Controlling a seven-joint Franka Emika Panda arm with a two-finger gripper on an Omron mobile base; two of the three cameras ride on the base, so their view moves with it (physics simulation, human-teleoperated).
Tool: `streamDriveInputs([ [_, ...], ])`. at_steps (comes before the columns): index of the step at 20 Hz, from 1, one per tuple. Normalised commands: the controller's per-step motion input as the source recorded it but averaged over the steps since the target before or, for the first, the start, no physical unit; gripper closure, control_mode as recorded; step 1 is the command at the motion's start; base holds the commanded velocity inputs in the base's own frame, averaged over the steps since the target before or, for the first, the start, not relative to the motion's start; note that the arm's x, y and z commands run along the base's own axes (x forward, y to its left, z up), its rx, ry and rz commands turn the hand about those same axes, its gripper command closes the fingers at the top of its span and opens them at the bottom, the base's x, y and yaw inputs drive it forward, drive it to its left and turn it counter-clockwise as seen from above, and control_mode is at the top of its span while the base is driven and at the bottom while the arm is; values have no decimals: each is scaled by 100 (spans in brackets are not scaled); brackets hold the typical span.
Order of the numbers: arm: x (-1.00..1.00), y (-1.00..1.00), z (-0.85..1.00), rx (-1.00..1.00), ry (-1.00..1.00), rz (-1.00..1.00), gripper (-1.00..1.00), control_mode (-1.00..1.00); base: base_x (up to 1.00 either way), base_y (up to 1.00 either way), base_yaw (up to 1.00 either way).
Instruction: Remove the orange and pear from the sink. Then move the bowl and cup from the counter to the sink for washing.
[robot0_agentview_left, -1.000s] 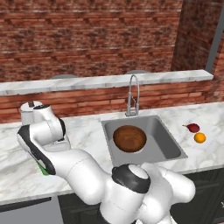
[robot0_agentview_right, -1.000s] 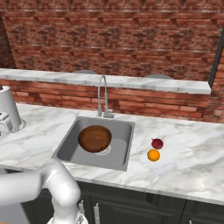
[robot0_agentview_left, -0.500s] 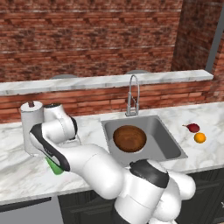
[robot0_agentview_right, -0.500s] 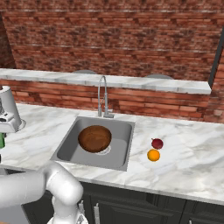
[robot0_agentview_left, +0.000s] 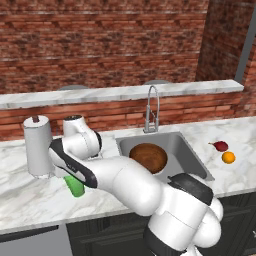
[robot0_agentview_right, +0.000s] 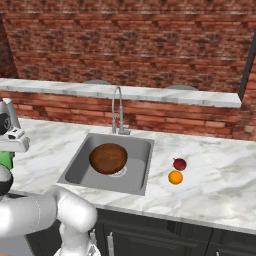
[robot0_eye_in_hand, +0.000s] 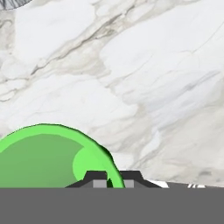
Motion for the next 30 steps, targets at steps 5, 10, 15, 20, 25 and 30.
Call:
streamDriveInputs([
  [5, 0, -35, 6, 0, -1, 0, 100, -100, 0, 0, 0],
  [10, -3, -35, 3, -1, -4, -1, 100, -100, 0, 0, 0],
  [15, -2, -37, 3, -1, -3, -2, 100, -100, 0, 0, 0],
  [20, -2, -40, 6, -1, -5, -2, 100, -100, 0, 0, 0],
  [25, -2, -40, 5, 0, -5, -3, 100, -100, 0, 0, 0],
  [30, -2, -39, 4, 0, -7, -3, 100, -100, 0, 0, 0],
])
